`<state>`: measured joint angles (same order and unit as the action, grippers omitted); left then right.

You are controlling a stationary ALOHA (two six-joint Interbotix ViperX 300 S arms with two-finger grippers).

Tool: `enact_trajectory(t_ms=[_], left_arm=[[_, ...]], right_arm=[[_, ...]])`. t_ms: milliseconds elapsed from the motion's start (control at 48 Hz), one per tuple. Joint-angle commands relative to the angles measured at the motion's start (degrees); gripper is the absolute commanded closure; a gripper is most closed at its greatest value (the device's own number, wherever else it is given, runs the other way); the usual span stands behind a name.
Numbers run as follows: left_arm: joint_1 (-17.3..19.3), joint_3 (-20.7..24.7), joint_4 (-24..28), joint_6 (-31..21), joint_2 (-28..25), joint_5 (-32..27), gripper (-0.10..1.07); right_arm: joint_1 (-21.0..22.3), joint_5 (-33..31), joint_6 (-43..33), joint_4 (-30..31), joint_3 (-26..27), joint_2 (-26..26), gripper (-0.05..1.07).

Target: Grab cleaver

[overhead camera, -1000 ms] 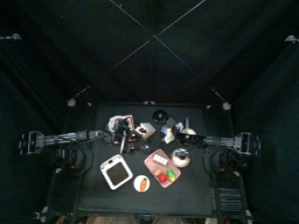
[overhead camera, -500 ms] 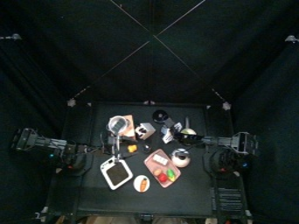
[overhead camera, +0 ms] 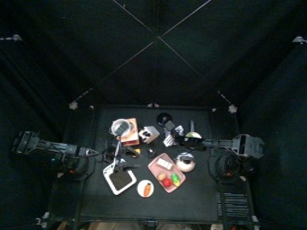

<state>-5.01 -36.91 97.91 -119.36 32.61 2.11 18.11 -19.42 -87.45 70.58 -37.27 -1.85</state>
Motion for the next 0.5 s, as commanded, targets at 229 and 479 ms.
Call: enact_trajectory(t_ms=[229, 479], left_arm=[[6.2, 6.3, 1.7, -0.7, -1.1, 14.0, 0.02], [9.2, 9.8, 6.9, -10.7, -4.7, 22.3, 0.02]], right_arm=[[-0.1, -0.1, 0.0, 0.1, 0.3, -1.9, 0.01], [-0.1, -0.2, 0.0, 0.1, 0.2, -2.1, 0.01]])
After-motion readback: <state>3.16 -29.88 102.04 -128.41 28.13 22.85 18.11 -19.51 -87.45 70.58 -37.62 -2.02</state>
